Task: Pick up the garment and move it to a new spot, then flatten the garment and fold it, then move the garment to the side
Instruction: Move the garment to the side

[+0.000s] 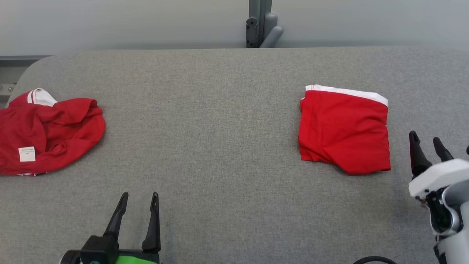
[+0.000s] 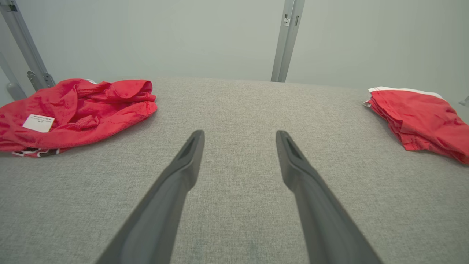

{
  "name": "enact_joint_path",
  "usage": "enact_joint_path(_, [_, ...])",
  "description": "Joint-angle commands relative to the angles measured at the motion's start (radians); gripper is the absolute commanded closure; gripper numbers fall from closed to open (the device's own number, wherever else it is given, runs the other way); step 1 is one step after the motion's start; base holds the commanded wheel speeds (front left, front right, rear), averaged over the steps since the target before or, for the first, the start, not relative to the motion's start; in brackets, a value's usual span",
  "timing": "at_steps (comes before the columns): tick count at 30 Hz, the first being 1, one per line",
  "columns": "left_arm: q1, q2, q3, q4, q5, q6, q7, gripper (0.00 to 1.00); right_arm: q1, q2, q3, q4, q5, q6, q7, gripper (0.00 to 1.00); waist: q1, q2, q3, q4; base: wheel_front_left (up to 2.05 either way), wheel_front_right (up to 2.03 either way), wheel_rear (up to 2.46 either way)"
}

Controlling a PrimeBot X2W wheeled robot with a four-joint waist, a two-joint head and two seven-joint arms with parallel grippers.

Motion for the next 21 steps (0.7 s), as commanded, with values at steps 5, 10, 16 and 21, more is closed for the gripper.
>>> enact_joint_path(5, [-0.048, 0.002, -0.017, 0.000, 0.009, -0.007, 0.000, 0.00, -0.140, -0.026, -0.003, 0.150, 0.022, -0.001, 0.219, 0.00, 0.0000, 0.0000, 0.056, 0.020, 0.00, 0.00, 0.00])
enact_joint_path(10, [-0.074, 0.002, -0.034, -0.001, -0.008, 0.000, 0.000, 0.00, -0.245, -0.017, -0.019, 0.272, 0.017, -0.001, 0.291, 0.00, 0.0000, 0.0000, 0.092, 0.053, 0.00, 0.00, 0.00])
enact_joint_path(16, [-0.085, 0.002, -0.057, -0.008, -0.029, 0.019, 0.000, 0.00, -0.317, -0.009, -0.055, 0.382, 0.031, 0.000, 0.303, 0.16, 0.0000, 0.0000, 0.124, 0.085, 0.00, 0.00, 0.00])
enact_joint_path(21, [-0.092, 0.002, -0.056, -0.015, -0.029, 0.027, 0.000, 0.00, -0.353, 0.000, -0.035, 0.414, 0.088, 0.000, 0.313, 1.00, 0.0000, 0.0000, 0.152, 0.062, 0.00, 0.00, 0.00])
